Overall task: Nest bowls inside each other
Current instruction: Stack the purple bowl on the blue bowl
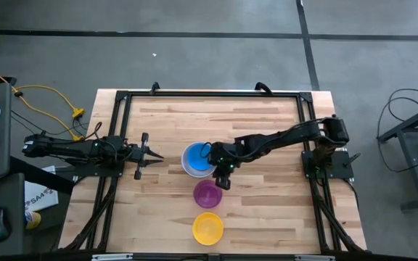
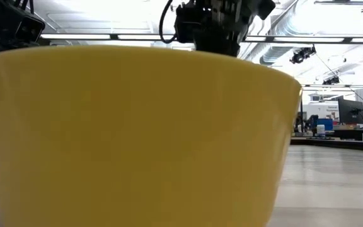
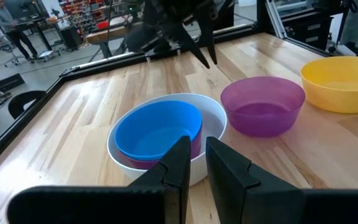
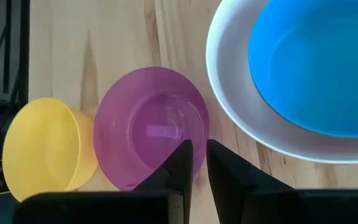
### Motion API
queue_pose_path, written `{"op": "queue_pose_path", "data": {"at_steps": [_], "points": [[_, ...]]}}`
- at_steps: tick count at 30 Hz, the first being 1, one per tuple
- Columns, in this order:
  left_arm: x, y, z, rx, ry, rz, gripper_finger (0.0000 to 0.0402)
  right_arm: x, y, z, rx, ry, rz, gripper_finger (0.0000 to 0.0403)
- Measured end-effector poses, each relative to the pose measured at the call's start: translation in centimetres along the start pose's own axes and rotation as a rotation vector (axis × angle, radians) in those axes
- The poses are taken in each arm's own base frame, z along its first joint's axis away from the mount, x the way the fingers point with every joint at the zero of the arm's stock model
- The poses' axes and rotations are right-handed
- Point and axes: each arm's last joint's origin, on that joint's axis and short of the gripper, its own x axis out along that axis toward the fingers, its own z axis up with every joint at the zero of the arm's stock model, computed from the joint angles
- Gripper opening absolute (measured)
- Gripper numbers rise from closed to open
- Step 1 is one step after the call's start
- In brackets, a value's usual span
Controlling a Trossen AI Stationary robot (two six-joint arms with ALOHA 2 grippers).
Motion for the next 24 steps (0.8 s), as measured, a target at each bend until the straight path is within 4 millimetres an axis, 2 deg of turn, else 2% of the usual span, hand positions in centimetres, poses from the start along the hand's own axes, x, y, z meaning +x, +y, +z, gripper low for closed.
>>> {"op": "queue_pose_path", "data": {"at_steps": [9, 19, 24], "points": [[0.0, 0.0, 0.0, 0.0, -0.001, 0.0, 0.0051, 0.29, 0.24, 0.31, -0.015, -0.021, 0.01, 0.0044], [0.0, 0.0, 0.0, 0.0, 0.0, 0.0, 0.0051, 0.32, 0.24, 0.09, 0.065, -0.012, -0.025, 0.012], [0.0, 0.0, 0.0, 0.0, 0.0, 0.0, 0.0051, 0.43, 0.7, -0.21, 0.111, 0.0, -0.026, 0.0141]]}}
